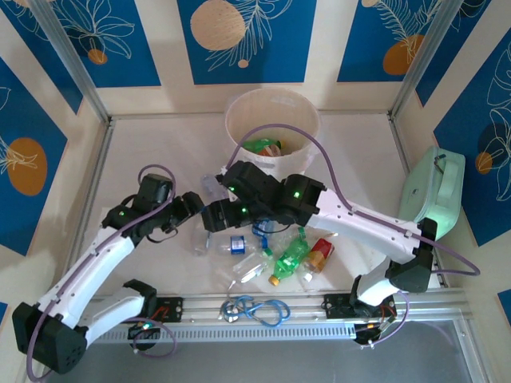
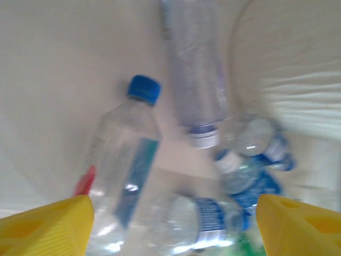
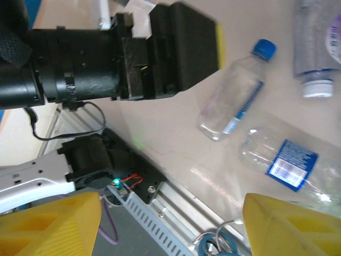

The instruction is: Put the plastic bottles in the bin

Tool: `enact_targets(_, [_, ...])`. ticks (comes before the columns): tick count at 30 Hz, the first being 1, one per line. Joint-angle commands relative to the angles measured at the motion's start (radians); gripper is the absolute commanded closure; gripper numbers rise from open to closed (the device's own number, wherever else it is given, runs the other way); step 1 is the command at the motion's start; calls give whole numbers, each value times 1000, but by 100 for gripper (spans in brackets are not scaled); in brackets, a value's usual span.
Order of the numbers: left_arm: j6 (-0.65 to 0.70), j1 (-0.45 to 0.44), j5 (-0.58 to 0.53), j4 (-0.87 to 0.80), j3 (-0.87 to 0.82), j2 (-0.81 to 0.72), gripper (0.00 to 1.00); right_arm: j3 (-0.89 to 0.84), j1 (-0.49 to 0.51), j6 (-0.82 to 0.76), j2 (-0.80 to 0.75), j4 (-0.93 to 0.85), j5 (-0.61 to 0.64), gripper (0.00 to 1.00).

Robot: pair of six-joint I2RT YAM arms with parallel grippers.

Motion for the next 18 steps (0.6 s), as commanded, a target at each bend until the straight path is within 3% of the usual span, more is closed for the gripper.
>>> enact_targets(1, [126, 5, -72, -92, -13, 58, 15, -66, -34, 53, -50, -1, -7, 29])
enact_targets(7, [186, -10, -25, 14, -29, 210, 10, -143, -58, 81, -82, 33, -34, 29])
enact_targets(18, [245, -53, -43, 123, 10, 448, 7, -116, -86, 74, -60, 2, -50, 29])
